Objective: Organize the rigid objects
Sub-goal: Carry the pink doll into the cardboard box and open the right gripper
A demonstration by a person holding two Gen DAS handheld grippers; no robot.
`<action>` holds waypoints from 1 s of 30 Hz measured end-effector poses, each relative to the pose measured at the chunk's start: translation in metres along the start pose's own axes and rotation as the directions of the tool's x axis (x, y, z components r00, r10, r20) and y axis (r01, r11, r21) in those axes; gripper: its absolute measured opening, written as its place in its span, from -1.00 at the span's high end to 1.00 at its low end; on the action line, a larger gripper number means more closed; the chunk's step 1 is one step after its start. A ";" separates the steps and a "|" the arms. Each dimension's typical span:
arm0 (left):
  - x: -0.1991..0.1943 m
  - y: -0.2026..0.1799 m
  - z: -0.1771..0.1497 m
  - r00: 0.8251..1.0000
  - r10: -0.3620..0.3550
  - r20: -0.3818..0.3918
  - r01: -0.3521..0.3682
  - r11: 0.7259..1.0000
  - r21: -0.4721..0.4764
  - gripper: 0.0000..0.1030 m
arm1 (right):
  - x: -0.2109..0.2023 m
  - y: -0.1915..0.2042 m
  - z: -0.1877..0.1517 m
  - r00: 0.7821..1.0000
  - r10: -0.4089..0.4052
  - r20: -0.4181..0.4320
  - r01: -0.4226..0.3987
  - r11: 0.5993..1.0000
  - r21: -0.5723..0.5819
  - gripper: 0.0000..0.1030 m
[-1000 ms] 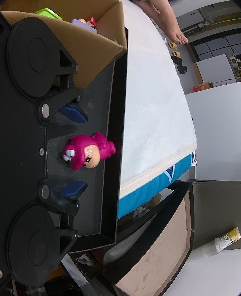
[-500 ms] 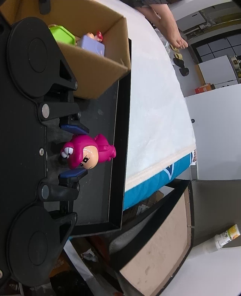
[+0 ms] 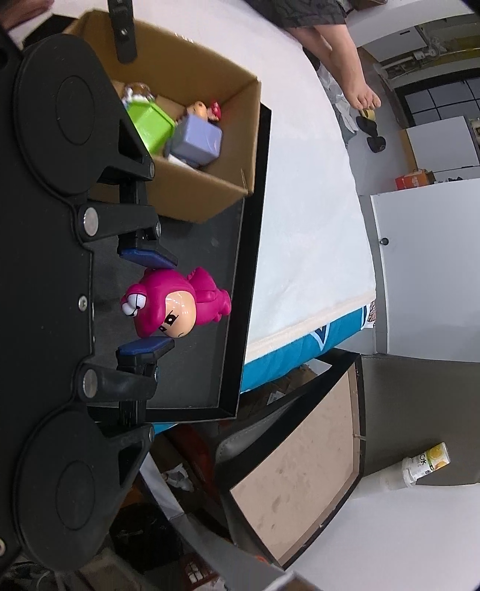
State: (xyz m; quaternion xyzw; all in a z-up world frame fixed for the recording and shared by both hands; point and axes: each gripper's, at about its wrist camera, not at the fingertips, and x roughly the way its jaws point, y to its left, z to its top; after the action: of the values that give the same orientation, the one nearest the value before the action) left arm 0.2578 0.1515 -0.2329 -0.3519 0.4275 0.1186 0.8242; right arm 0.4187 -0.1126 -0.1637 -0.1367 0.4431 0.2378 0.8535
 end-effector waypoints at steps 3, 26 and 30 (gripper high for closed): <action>0.000 0.000 0.001 1.000 -0.007 0.003 0.007 1.000 -0.006 0.45 | -0.014 0.009 0.001 1.000 0.004 -0.013 -0.004 1.000 -0.013 0.24; -0.009 0.008 -0.001 0.998 -0.059 0.014 0.059 0.998 -0.020 0.50 | -0.066 0.080 0.020 0.999 0.049 -0.022 -0.052 0.989 -0.135 0.24; -0.010 0.009 -0.001 0.998 -0.064 0.014 0.065 0.998 -0.027 0.50 | -0.063 0.093 0.016 0.996 0.066 -0.052 -0.074 0.985 -0.157 0.24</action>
State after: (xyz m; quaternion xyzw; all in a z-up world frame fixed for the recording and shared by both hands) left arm 0.2470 0.1585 -0.2294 -0.3760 0.4087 0.1002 0.8256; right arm 0.3496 -0.0439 -0.1047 -0.1941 0.4469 0.2990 0.8205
